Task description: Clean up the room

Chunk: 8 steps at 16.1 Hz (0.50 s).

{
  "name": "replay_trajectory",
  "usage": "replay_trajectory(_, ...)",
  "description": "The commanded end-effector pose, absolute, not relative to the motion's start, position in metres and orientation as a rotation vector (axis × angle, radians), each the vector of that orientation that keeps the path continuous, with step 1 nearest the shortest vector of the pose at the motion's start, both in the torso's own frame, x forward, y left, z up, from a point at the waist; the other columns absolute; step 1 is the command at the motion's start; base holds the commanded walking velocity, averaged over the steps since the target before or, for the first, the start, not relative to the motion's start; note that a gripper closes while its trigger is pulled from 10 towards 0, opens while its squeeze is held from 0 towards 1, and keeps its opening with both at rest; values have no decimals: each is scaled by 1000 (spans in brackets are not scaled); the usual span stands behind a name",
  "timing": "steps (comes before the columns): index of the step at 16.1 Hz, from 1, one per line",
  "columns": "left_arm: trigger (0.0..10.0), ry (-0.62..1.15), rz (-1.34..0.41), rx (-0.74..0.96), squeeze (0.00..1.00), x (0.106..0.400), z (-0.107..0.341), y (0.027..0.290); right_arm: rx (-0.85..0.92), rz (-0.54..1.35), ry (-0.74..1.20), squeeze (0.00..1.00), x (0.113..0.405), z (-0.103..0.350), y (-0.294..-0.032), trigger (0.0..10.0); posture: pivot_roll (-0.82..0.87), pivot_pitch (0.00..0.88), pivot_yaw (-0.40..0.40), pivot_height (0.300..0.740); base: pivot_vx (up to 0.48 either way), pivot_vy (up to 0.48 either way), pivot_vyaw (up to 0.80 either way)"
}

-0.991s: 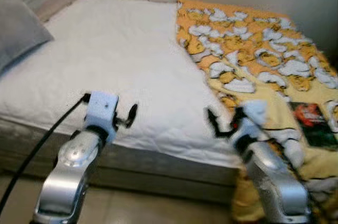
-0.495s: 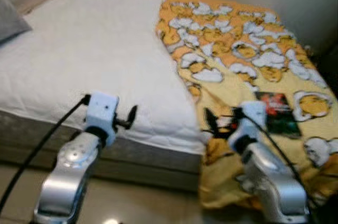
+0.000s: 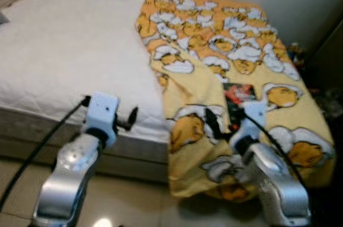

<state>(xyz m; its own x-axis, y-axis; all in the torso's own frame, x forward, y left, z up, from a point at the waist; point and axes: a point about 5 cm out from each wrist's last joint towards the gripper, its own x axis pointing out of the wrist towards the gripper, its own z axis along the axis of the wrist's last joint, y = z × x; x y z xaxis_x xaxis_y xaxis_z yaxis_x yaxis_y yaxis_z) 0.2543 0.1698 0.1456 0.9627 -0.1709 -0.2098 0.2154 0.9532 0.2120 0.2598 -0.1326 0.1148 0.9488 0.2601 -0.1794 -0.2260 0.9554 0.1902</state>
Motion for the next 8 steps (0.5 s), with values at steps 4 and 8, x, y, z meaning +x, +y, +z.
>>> replay_trajectory(4, 10000, 185, -219, 243, 1000, 254, 147, 165, 155, 211, 201, 0, 260, 116, -143, 10000, -21, 0, -76, 740, 0, -404, 0)
replay_trajectory(8, 10000, 186, -215, 246, 1000, 255, 147, 166, 153, 209, 202, 0, 261, 116, -144, 10000, -21, 0, -79, 740, 0, -407, 0)
